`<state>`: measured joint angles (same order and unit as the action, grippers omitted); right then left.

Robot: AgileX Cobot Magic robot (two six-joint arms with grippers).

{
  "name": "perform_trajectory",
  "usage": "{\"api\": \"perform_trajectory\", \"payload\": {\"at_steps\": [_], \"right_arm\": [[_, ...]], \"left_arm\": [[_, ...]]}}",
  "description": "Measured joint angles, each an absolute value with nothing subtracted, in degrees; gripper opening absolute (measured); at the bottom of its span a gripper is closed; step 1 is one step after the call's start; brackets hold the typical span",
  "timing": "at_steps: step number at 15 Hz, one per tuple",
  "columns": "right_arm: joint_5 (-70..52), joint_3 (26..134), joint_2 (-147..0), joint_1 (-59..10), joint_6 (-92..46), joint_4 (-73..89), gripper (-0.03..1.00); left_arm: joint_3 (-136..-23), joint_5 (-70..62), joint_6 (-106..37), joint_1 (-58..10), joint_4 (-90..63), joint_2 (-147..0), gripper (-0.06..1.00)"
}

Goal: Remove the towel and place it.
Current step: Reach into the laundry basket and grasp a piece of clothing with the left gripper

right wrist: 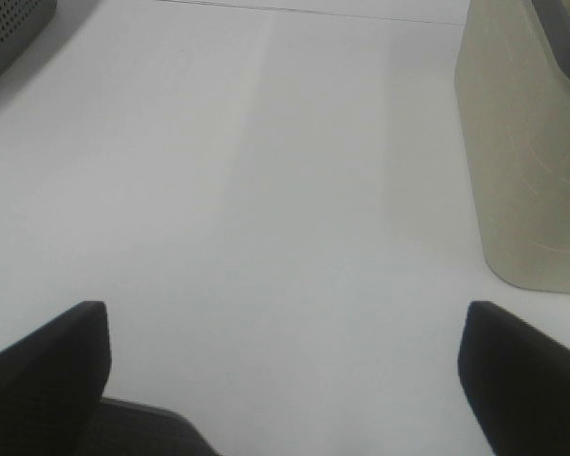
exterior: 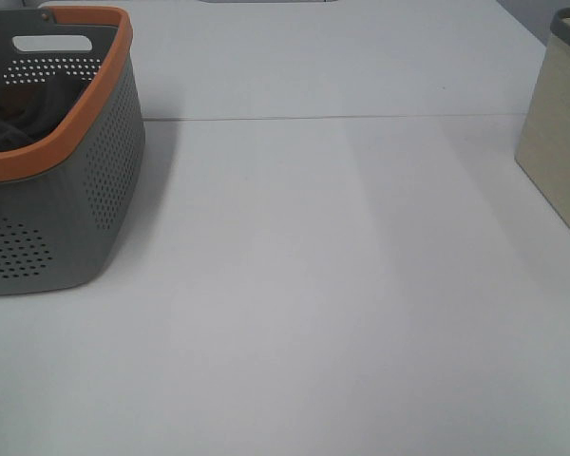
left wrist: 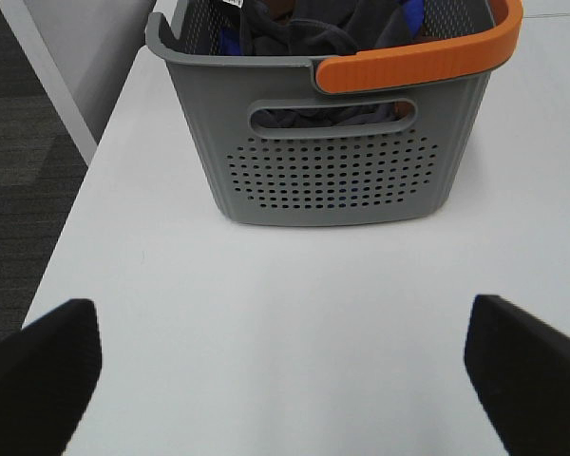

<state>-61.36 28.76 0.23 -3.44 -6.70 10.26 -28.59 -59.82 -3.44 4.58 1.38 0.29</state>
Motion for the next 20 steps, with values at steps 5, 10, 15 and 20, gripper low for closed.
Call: {"api": "perform_trajectory", "payload": {"at_steps": [5, 10, 15, 20], "right_arm": [[-61.4, 28.8, 0.2, -3.4, -6.7, 10.3, 0.89], [-61.4, 28.8, 0.2, -3.4, -6.7, 10.3, 0.89], [-61.4, 28.8, 0.2, -3.4, -6.7, 10.3, 0.89], [-61.4, 28.8, 0.2, -3.4, -6.7, 10.3, 0.89]], "left_arm": [[-28.6, -59.8, -1.3, 4.6, -2.1, 0.3, 0.98], [-28.6, -59.8, -1.0, 4.6, -2.2, 0.3, 0.98], [-28.6, -59.8, -1.6, 4.6, -2.3, 0.3, 0.98], [-28.6, -59.8, -1.7, 4.6, -1.9, 0.3, 0.98]]}}
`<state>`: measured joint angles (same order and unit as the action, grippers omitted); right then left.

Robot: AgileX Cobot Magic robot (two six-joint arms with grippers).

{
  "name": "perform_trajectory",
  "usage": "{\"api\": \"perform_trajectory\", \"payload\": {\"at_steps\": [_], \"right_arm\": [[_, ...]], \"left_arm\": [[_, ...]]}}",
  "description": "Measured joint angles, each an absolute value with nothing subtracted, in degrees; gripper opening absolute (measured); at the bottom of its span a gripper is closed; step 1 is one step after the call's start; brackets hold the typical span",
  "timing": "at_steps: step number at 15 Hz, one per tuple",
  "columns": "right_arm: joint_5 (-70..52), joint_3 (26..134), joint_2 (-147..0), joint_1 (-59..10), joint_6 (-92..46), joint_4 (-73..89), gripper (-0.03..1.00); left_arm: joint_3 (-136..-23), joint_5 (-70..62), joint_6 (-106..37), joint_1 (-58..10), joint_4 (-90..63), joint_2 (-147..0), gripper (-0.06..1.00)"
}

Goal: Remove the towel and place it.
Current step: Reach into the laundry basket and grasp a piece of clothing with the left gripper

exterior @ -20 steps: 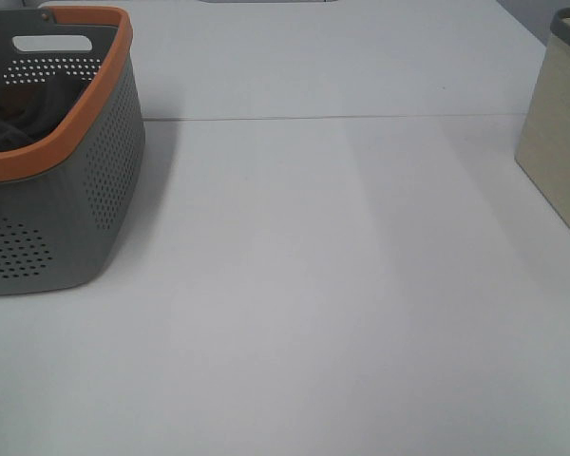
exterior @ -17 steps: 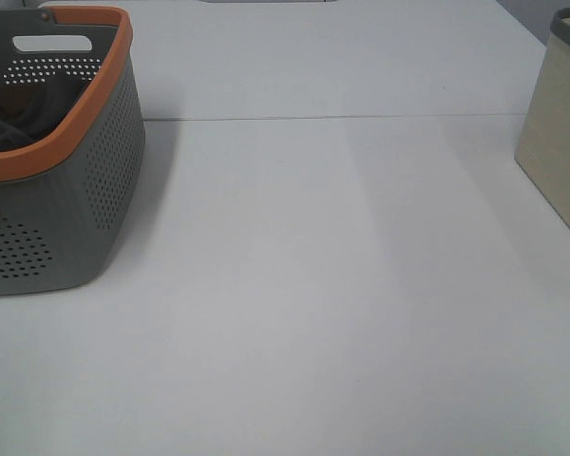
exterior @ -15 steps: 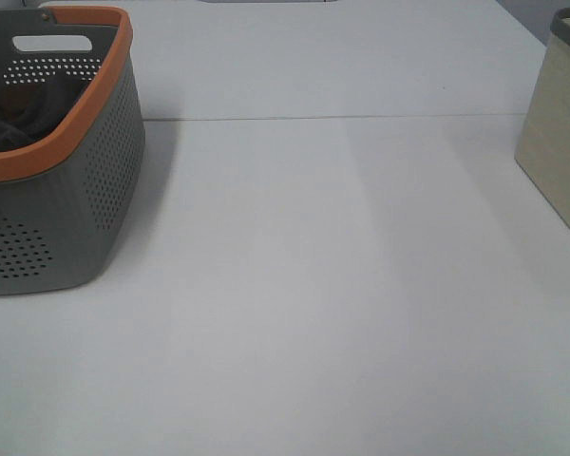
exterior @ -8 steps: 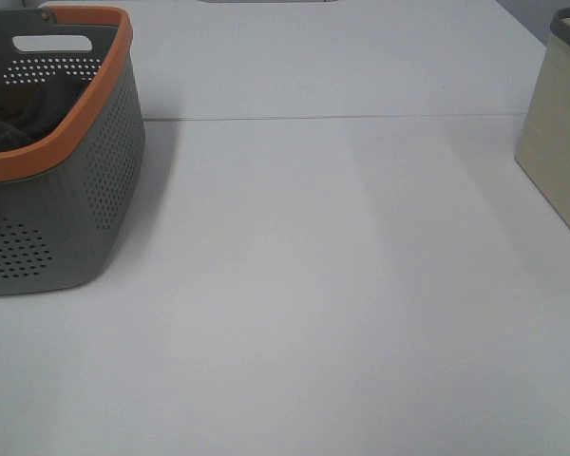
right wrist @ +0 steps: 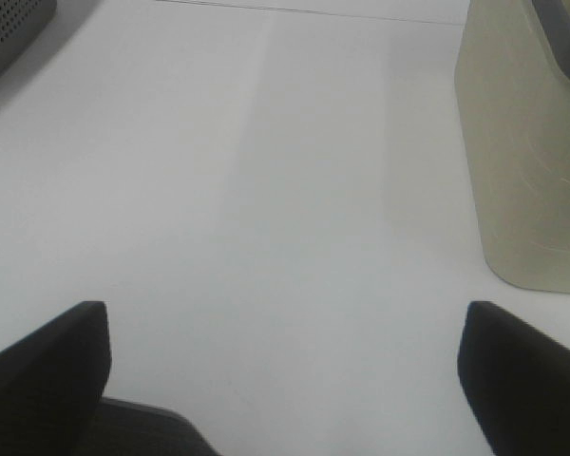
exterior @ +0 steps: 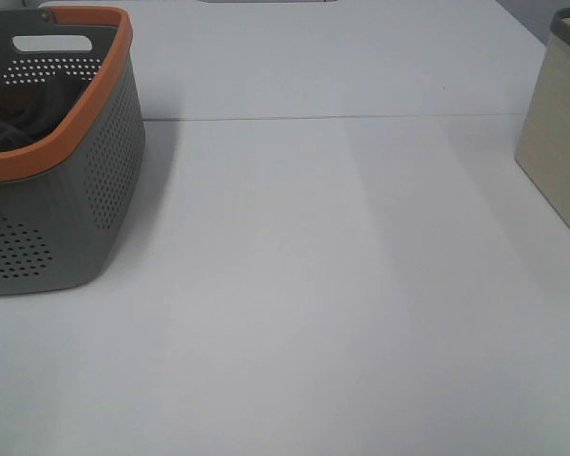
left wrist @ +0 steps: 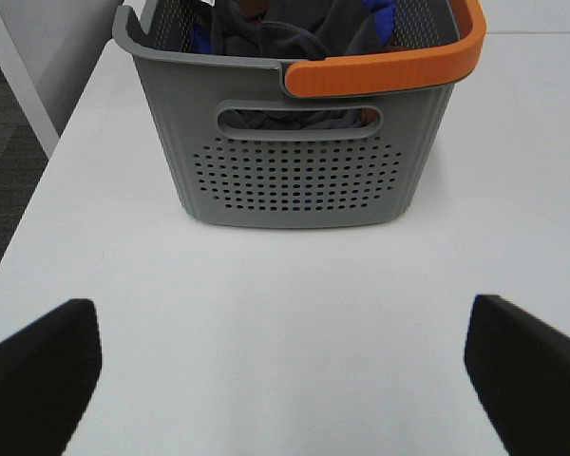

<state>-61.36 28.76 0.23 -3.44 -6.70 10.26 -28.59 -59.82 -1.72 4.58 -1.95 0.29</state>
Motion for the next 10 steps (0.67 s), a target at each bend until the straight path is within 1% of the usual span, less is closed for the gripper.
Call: {"api": "perform_trajectory", "payload": {"at_steps": [10], "right_arm": [[-61.4, 28.8, 0.2, -3.4, -6.7, 10.3, 0.89]], "left_arm": [[-28.6, -59.8, -1.7, 4.6, -1.9, 0.3, 0.98]]}}
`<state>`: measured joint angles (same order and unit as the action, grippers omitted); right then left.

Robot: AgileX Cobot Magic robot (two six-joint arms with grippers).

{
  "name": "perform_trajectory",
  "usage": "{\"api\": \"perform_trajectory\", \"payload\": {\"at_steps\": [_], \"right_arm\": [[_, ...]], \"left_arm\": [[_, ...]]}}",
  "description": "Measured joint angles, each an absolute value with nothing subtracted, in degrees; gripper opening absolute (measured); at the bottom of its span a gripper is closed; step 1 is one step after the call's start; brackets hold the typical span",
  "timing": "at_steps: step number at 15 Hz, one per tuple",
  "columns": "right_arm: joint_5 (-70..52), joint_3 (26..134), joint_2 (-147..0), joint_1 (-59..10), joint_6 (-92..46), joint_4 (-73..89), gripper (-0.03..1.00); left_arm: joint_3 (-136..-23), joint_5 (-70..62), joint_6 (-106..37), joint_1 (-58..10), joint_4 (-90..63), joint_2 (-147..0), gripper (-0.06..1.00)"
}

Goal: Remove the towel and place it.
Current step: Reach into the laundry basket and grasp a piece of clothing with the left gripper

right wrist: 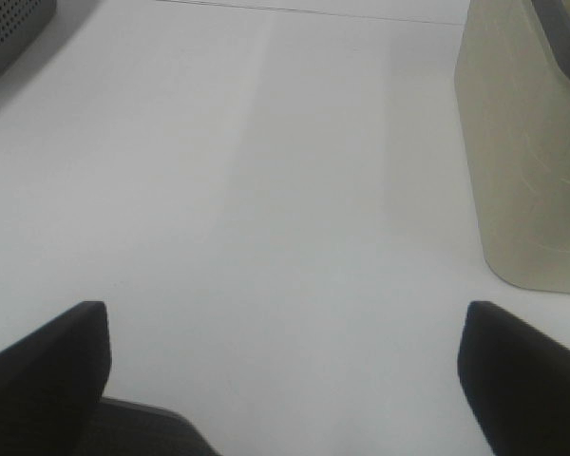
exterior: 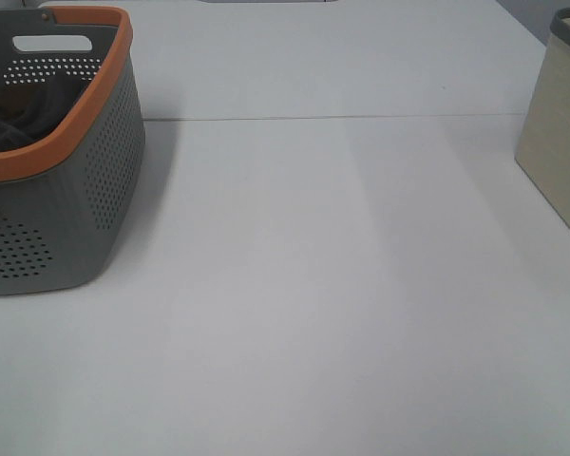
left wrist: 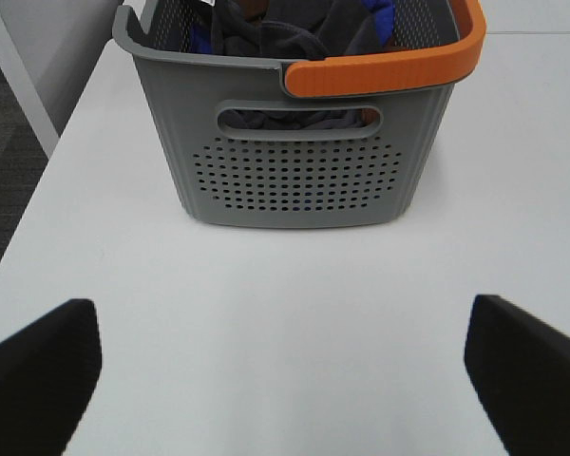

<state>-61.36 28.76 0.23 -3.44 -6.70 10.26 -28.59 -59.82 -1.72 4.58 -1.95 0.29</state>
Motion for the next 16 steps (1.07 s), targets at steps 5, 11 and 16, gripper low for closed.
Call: {"api": "perform_trajectory", "payload": {"at_steps": [5, 11, 16], "right_arm": [[-61.4, 28.8, 0.2, -3.4, -6.7, 10.3, 0.89], [-61.4, 28.8, 0.2, -3.4, -6.7, 10.3, 0.89], [-61.4, 28.8, 0.2, -3.4, -6.7, 10.3, 0.89]], "left_arm": [[-28.6, -59.8, -1.7, 4.6, -1.9, 0.3, 0.98], [-28.6, -59.8, -1.7, 4.6, -1.9, 0.3, 0.98], [-28.6, -59.8, -1.7, 4.6, -1.9, 0.3, 0.98]]}}
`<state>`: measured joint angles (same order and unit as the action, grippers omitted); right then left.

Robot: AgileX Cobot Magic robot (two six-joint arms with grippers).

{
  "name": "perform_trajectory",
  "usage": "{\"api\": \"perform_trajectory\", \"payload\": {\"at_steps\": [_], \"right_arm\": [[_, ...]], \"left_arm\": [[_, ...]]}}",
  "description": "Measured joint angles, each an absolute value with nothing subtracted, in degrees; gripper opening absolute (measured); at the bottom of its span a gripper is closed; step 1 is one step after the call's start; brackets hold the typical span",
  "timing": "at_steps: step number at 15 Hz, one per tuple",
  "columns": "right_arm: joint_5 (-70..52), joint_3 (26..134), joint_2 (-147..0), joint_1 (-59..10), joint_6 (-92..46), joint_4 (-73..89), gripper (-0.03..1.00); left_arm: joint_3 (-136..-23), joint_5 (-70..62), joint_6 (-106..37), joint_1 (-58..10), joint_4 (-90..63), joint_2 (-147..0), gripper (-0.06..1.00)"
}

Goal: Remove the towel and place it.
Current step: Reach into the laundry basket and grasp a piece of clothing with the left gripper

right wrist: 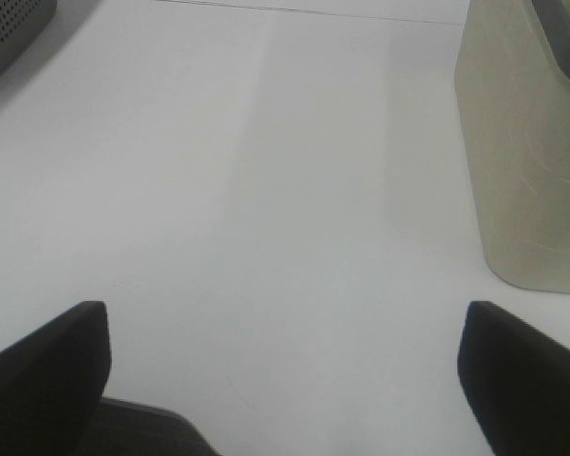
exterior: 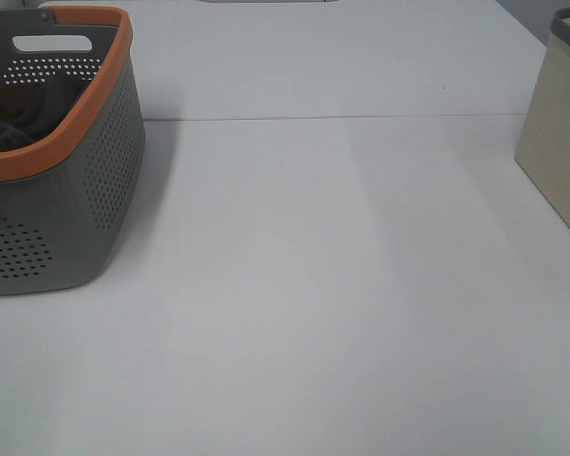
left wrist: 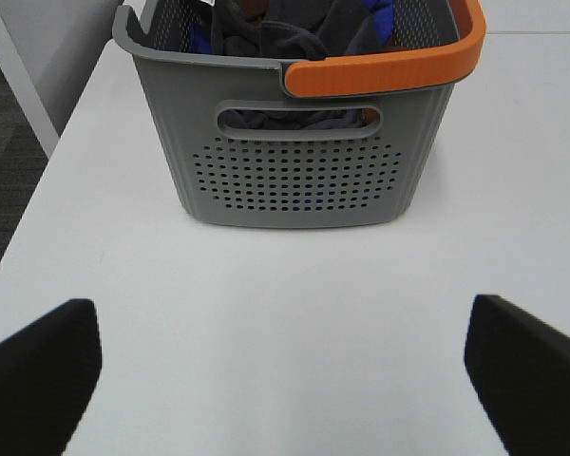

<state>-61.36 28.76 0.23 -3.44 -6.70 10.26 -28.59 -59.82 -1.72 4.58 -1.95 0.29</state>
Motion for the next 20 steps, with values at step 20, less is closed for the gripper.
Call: {"api": "perform_trajectory", "payload": {"at_steps": [20], "right_arm": [[-61.4, 28.8, 0.2, -3.4, -6.7, 10.3, 0.89]], "left_arm": [[-78.8, -69.6, -34.5, 4.6, -2.2, -64.1, 0.98]]}}
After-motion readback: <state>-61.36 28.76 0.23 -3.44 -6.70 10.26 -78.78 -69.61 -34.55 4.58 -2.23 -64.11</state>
